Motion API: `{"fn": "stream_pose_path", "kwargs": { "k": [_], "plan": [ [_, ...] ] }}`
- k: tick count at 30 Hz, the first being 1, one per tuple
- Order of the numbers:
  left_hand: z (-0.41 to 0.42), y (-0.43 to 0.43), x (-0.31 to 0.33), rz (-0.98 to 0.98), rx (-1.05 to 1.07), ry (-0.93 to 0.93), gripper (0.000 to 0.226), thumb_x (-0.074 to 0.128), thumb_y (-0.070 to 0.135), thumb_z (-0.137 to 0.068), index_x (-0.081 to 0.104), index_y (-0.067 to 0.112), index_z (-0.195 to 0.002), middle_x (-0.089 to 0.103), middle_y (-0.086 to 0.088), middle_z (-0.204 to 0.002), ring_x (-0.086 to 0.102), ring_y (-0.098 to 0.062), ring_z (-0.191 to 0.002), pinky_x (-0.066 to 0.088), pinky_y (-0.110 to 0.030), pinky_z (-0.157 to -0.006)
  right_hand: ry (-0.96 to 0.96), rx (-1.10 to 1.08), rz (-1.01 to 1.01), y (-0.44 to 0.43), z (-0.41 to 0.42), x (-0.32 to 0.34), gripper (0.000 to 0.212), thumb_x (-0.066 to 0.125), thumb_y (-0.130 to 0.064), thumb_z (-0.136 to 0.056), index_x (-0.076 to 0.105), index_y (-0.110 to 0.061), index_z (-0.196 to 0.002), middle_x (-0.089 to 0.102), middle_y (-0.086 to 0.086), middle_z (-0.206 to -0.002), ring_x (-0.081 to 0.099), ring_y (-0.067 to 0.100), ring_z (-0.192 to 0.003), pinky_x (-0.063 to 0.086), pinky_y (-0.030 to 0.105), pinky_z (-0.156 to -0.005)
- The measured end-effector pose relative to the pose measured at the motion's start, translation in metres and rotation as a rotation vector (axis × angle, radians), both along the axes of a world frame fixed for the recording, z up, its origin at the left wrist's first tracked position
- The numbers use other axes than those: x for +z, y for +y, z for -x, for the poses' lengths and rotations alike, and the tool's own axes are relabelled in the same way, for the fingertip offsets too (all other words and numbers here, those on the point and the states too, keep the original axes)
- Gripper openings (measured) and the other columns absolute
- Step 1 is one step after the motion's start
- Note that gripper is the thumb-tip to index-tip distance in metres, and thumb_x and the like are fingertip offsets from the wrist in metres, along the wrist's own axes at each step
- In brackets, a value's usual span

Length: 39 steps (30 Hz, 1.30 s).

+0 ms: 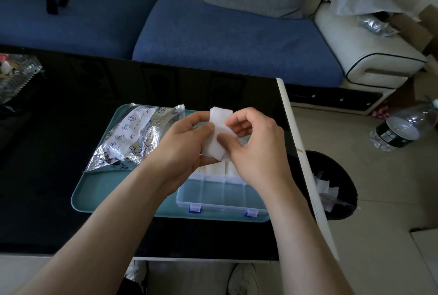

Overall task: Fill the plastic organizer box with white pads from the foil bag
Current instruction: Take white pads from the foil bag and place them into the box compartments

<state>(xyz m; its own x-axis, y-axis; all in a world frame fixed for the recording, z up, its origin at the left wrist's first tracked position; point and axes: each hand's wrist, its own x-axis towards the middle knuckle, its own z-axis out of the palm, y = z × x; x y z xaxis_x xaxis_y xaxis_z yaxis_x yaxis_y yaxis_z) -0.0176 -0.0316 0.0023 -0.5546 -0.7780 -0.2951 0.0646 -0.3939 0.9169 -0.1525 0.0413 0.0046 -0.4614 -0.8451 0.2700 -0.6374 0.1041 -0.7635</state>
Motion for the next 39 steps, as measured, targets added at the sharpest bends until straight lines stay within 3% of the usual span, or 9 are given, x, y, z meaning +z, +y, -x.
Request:
{"fn": "stream_pose_path", "kwargs": {
  "k": [5,7,11,16,22,25,31,36,39],
  "plan": [
    [0.002,-0.002,-0.003,0.014,0.061,-0.027,0.025,0.049,0.012,-0.111,0.07,0.017,-0.124,0.074,-0.012,-0.112,0.076,-0.025,-0.093,0.065,-0.038,-0.075,-0.013,-0.029,0.05,0.001,0.003,0.001,0.019,0.087,-0.012,-0.086,0.078,-0.02,-0.101,0.071,-0.015,-0.09,0.066,-0.003,-0.086,0.05,0.007,-0.073],
    [0.002,-0.002,-0.003,0.034,0.061,-0.045,0.024,0.049,0.013,-0.111,0.07,0.017,-0.124,0.075,-0.013,-0.113,0.076,-0.025,-0.093,0.065,-0.04,-0.076,-0.011,-0.006,0.03,0.002,0.003,0.001,0.026,0.086,-0.013,-0.086,0.077,-0.022,-0.109,0.068,-0.014,-0.089,0.065,-0.002,-0.087,0.049,0.007,-0.075],
    [0.001,-0.002,-0.003,0.037,0.054,-0.046,0.024,0.05,0.012,-0.11,0.07,0.016,-0.122,0.076,-0.014,-0.112,0.077,-0.024,-0.092,0.065,-0.038,-0.075,0.088,0.015,0.005,0.001,0.002,-0.002,0.03,0.087,-0.02,-0.086,0.078,-0.028,-0.113,0.065,-0.015,-0.09,0.063,0.001,-0.088,0.053,0.021,-0.085],
    [0.002,-0.004,-0.005,-0.002,0.095,-0.025,0.024,0.048,0.01,-0.11,0.069,0.014,-0.121,0.074,-0.017,-0.119,0.077,-0.024,-0.095,0.065,-0.042,-0.079,0.055,-0.008,0.053,0.003,0.003,0.002,0.021,0.086,-0.014,-0.086,0.081,-0.026,-0.103,0.07,-0.014,-0.086,0.065,0.0,-0.089,0.046,0.004,-0.077],
    [0.002,-0.009,-0.005,-0.081,0.199,0.031,0.027,0.044,0.006,-0.109,0.064,0.013,-0.125,0.066,-0.014,-0.132,0.071,-0.034,-0.115,0.064,-0.054,-0.087,-0.524,-0.197,0.066,0.007,0.012,0.017,0.015,0.076,-0.013,-0.093,0.08,-0.027,-0.099,0.078,-0.009,-0.089,0.072,0.0,-0.08,0.048,0.006,-0.061],
    [0.001,-0.008,-0.003,-0.125,0.188,0.068,0.032,0.039,0.006,-0.11,0.062,0.009,-0.131,0.07,-0.016,-0.128,0.073,-0.036,-0.113,0.062,-0.057,-0.09,-0.649,-0.121,0.007,0.008,0.01,0.021,0.016,0.076,-0.011,-0.093,0.08,-0.025,-0.098,0.079,-0.008,-0.085,0.071,0.0,-0.071,0.049,0.009,-0.059],
    [0.006,-0.001,0.001,-0.236,0.175,0.199,0.03,0.039,0.017,-0.114,0.065,0.007,-0.125,0.076,-0.018,-0.118,0.077,-0.033,-0.1,0.064,-0.052,-0.083,-0.638,-0.041,-0.03,0.003,-0.002,0.013,0.017,0.081,-0.012,-0.092,0.079,-0.018,-0.108,0.081,-0.001,-0.086,0.078,0.01,-0.08,0.059,0.019,-0.069],
    [0.008,0.001,0.002,-0.284,0.158,0.21,0.032,0.037,0.017,-0.113,0.064,0.008,-0.128,0.072,-0.021,-0.127,0.073,-0.04,-0.113,0.063,-0.054,-0.088,-0.579,-0.093,0.014,0.0,-0.004,0.007,0.017,0.083,-0.013,-0.091,0.08,-0.018,-0.107,0.081,-0.002,-0.087,0.078,0.01,-0.08,0.063,0.024,-0.07],
    [0.008,0.001,0.004,-0.301,0.164,0.215,0.032,0.041,0.017,-0.112,0.062,0.004,-0.133,0.072,-0.023,-0.127,0.072,-0.041,-0.115,0.063,-0.055,-0.088,-0.429,-0.144,0.014,-0.002,-0.004,0.004,0.022,0.085,-0.016,-0.088,0.079,-0.024,-0.108,0.076,-0.009,-0.094,0.073,0.0,-0.085,0.062,0.022,-0.069]
  ]
}}
